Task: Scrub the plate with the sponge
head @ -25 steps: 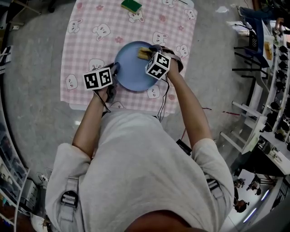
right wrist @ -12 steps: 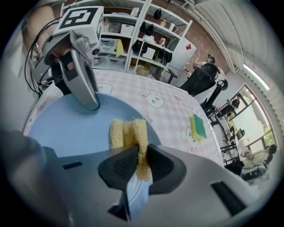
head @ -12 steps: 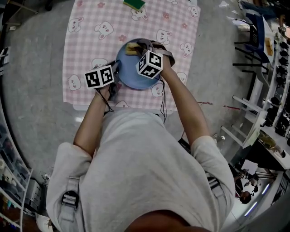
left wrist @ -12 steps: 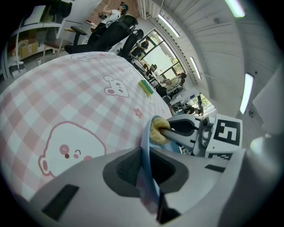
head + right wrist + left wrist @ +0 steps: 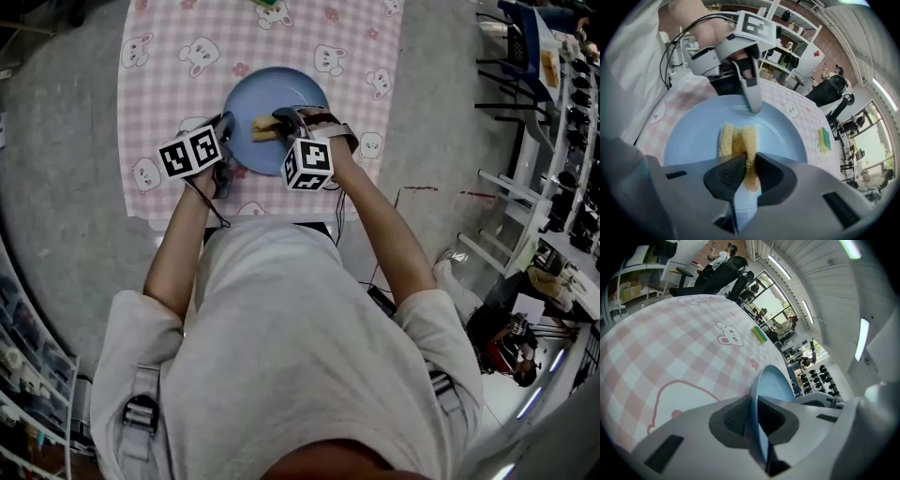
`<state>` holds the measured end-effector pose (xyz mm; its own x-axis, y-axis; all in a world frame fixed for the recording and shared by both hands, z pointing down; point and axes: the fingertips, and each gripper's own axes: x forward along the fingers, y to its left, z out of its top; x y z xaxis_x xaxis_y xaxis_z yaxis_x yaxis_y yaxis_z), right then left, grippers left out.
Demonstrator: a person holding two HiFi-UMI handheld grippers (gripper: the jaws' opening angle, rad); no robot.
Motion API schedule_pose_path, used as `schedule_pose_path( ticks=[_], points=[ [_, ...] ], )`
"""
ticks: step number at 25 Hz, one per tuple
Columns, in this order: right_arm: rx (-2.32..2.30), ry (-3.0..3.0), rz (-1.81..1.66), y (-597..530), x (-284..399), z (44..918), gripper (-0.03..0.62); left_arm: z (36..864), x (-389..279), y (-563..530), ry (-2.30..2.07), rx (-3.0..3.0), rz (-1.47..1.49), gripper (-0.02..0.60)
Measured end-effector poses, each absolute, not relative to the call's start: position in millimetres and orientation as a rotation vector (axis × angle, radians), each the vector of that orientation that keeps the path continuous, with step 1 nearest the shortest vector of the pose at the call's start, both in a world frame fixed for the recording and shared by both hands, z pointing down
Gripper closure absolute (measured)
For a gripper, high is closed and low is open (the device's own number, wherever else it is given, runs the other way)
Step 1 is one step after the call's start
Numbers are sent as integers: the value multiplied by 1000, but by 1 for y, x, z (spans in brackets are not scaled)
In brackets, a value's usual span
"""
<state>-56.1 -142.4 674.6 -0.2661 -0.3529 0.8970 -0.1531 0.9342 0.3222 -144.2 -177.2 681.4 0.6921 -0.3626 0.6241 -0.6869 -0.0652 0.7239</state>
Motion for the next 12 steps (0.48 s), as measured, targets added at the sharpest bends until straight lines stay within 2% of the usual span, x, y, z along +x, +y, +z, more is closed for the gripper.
schedule_pose_path(
  ticks=[7, 12],
  points=[
    [353, -1795, -251, -106, -31, 676, 534, 681, -125, -186, -858, 1706, 363, 533],
    [368, -1801, -168, -76, -2, 680, 534, 683, -107, -181, -916, 1723, 421, 534]
  ],
)
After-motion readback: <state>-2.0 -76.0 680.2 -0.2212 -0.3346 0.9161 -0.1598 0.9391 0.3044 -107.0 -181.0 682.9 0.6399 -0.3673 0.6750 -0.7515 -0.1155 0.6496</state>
